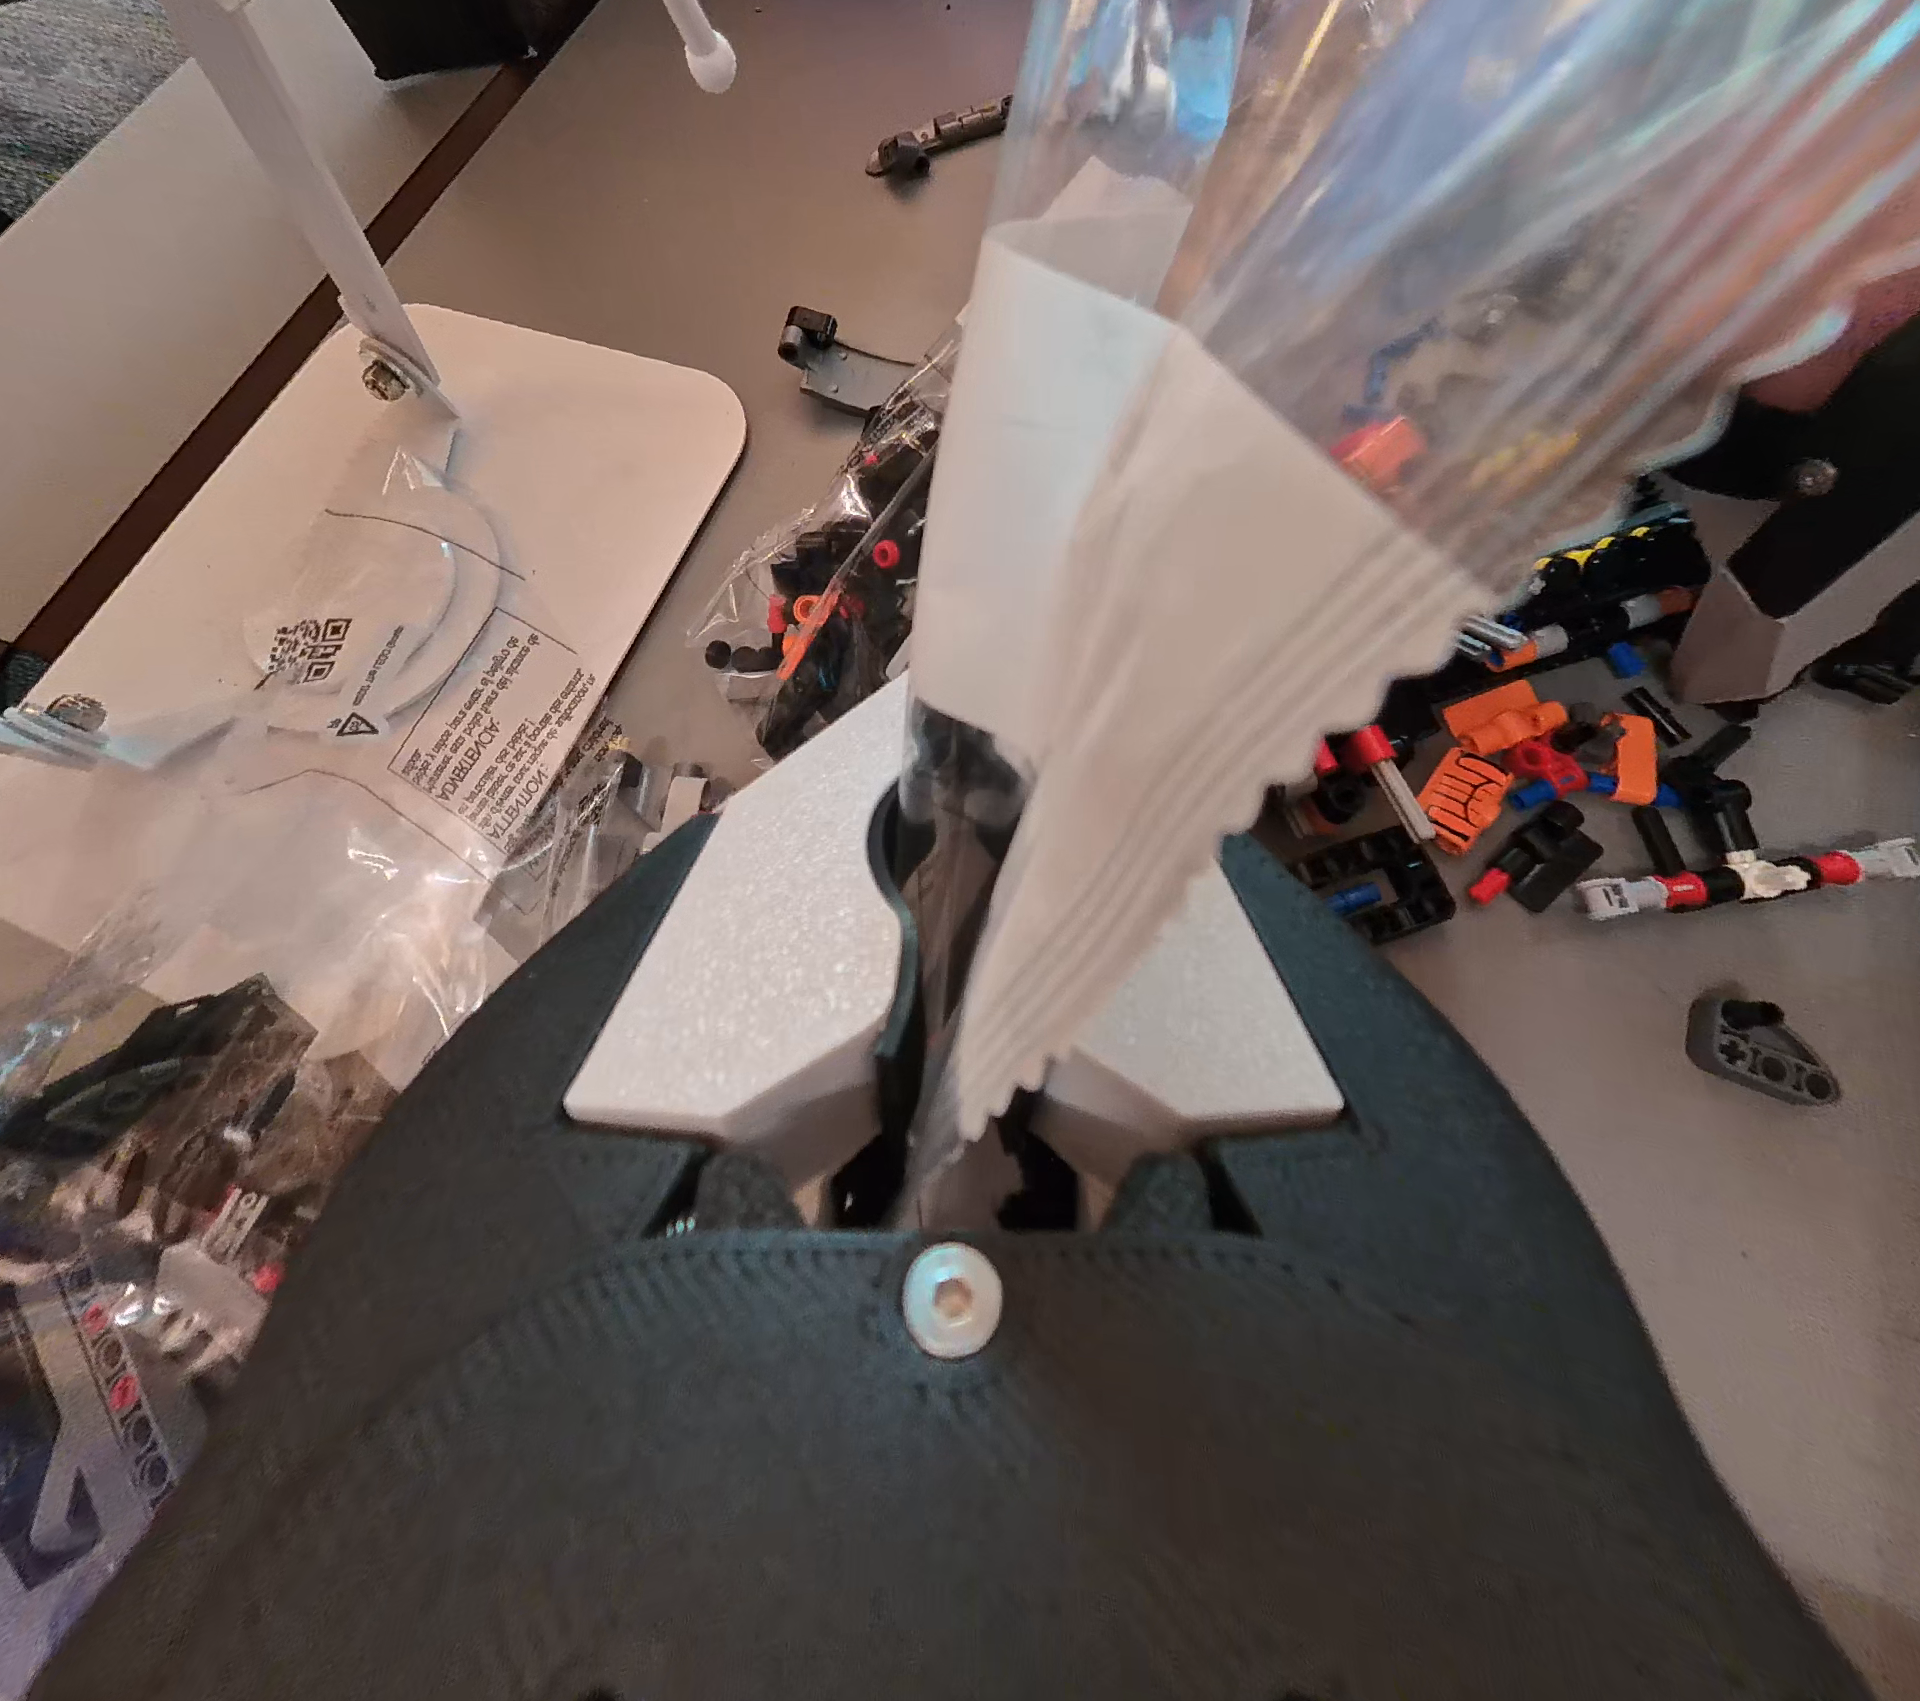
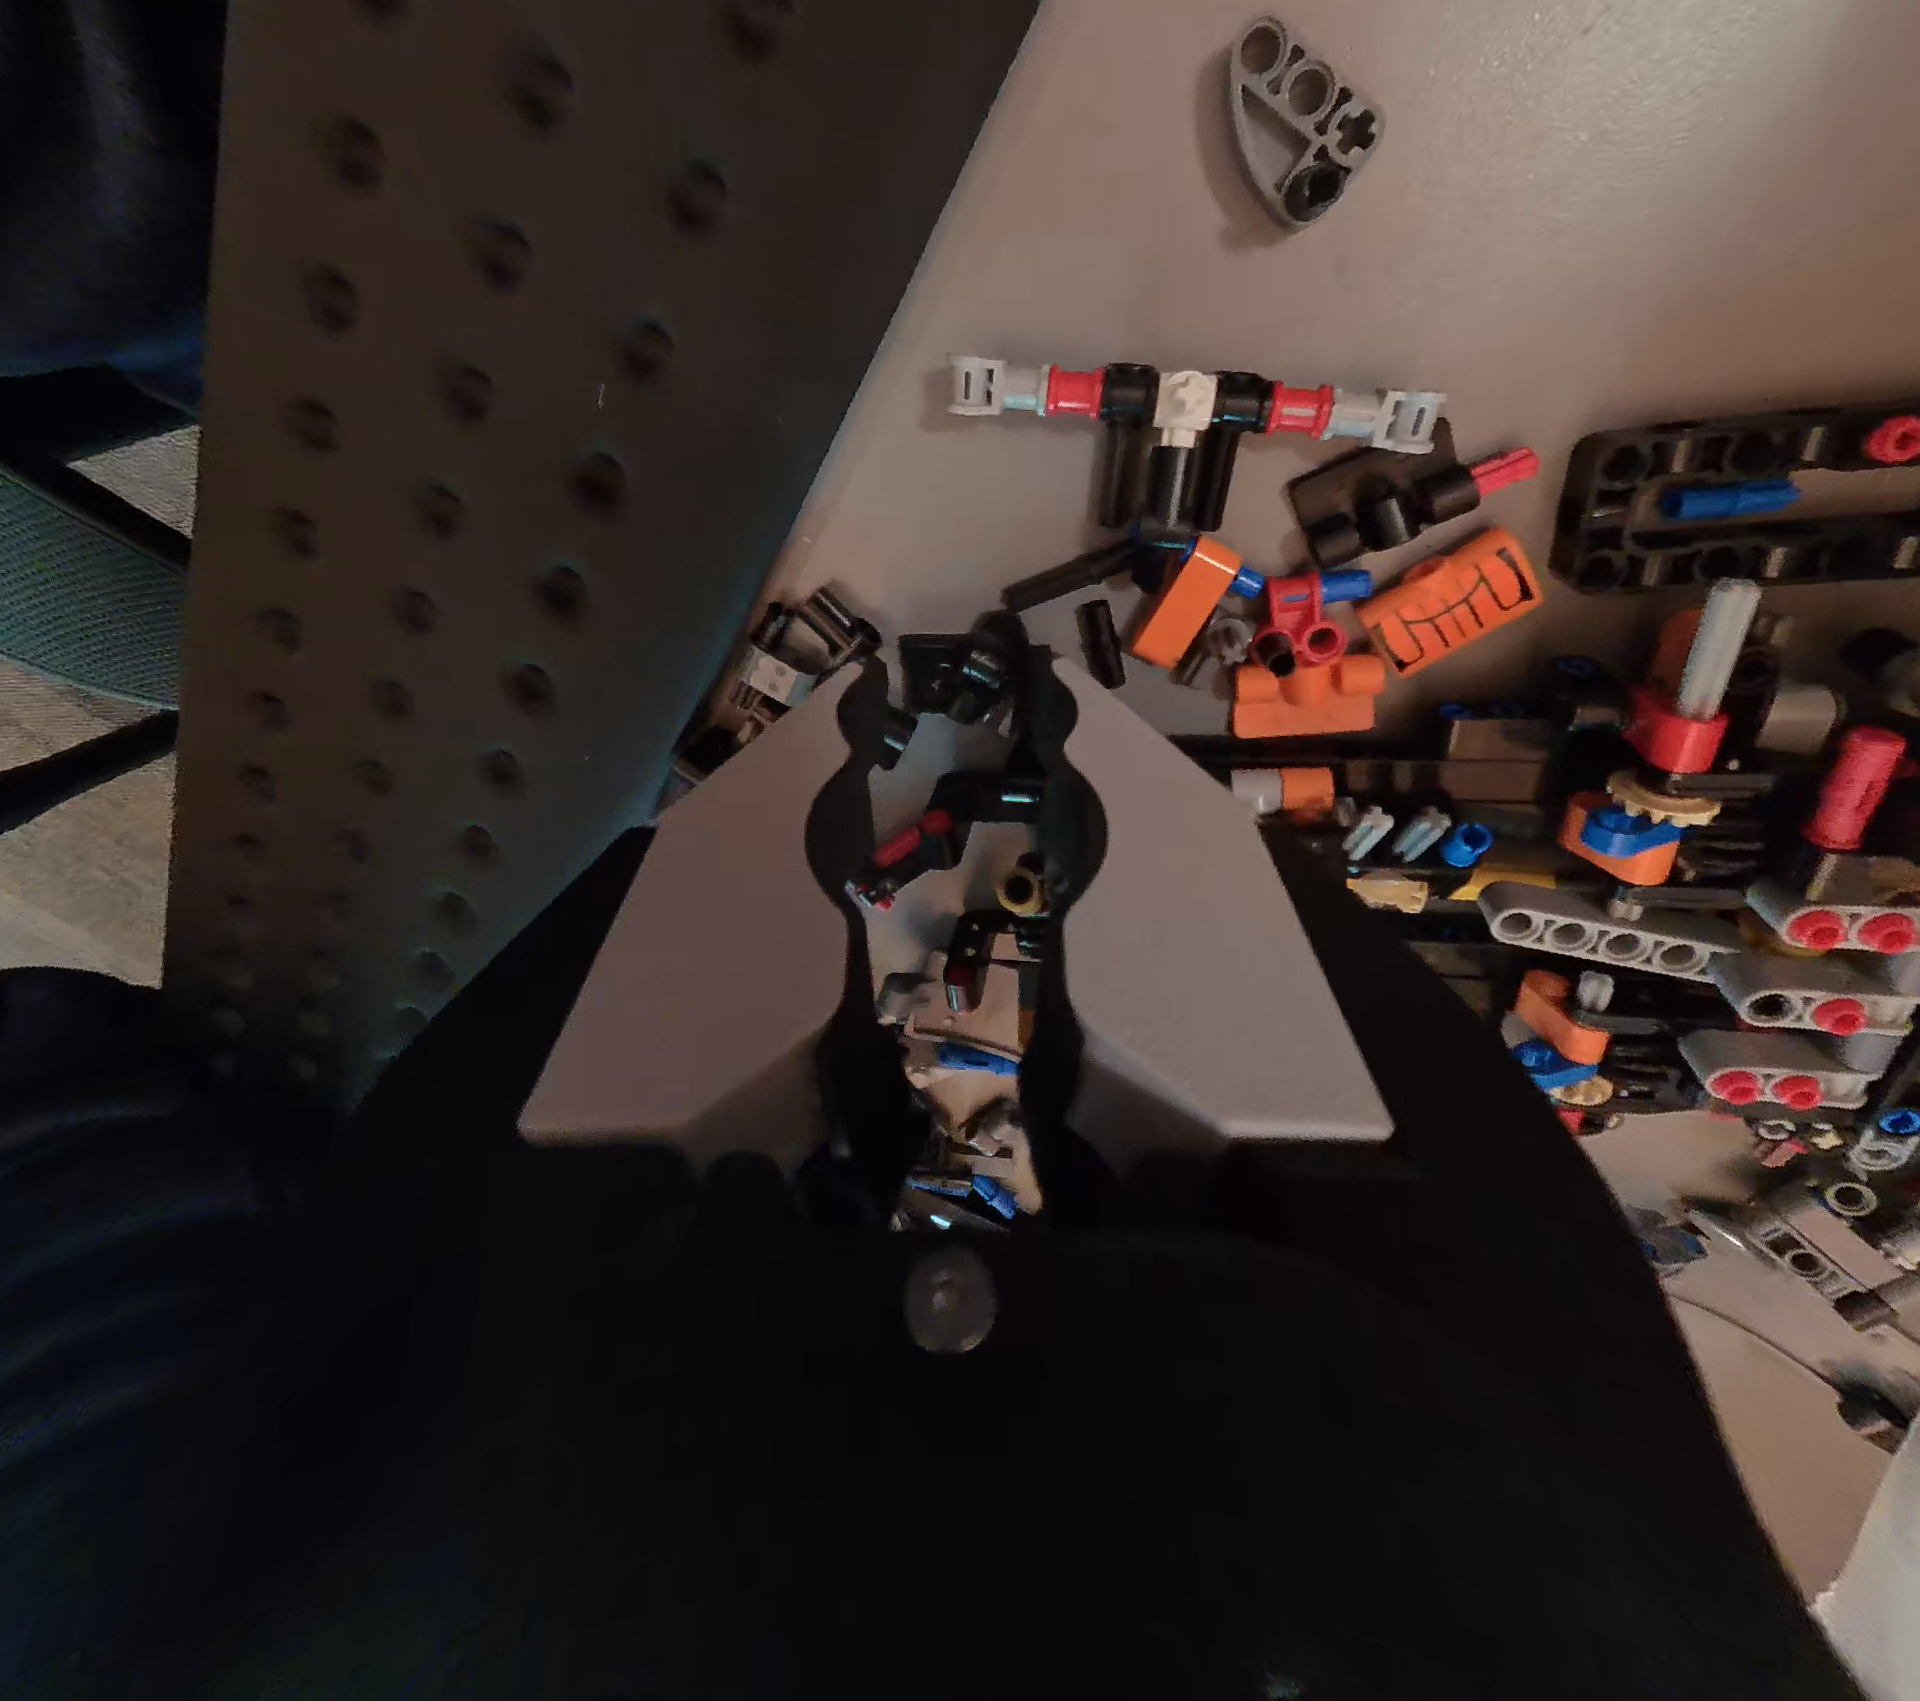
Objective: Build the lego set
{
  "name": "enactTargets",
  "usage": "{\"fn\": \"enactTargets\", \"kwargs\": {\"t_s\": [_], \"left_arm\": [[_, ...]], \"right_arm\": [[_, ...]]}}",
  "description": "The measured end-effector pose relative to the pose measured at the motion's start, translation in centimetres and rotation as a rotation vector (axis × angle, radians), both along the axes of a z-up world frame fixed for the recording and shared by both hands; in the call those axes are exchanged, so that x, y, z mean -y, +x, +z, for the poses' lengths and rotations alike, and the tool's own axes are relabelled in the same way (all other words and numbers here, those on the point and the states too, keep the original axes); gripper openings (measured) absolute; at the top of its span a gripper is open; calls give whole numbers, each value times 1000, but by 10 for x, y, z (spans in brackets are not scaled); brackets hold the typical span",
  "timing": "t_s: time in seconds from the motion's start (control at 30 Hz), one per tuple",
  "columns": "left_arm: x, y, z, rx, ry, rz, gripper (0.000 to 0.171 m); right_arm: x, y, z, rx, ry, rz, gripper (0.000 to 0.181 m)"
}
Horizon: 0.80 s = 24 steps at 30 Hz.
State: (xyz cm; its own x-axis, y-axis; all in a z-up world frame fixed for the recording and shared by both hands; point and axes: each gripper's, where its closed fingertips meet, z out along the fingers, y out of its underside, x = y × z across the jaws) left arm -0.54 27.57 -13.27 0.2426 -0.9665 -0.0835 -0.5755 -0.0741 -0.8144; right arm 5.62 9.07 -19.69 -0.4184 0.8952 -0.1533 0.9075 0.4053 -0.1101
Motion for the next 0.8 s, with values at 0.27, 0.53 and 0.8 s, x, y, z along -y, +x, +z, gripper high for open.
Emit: {"fn": "enactTargets", "kwargs": {"t_s": [0.27, 0.53, 0.8], "left_arm": [[0, 1, -2, -11, 1, 1, 0], [-1, 7, -4, -26, 3, 7, 0], [-1, 9, -3, -26, 5, 4, 0]], "right_arm": [[-2, -1, -1, -64, 61, 16, 19], [-2, -1, -1, -99, 41, 11, 19], [-10, -1, 18, -175, 28, -29, 9]]}}
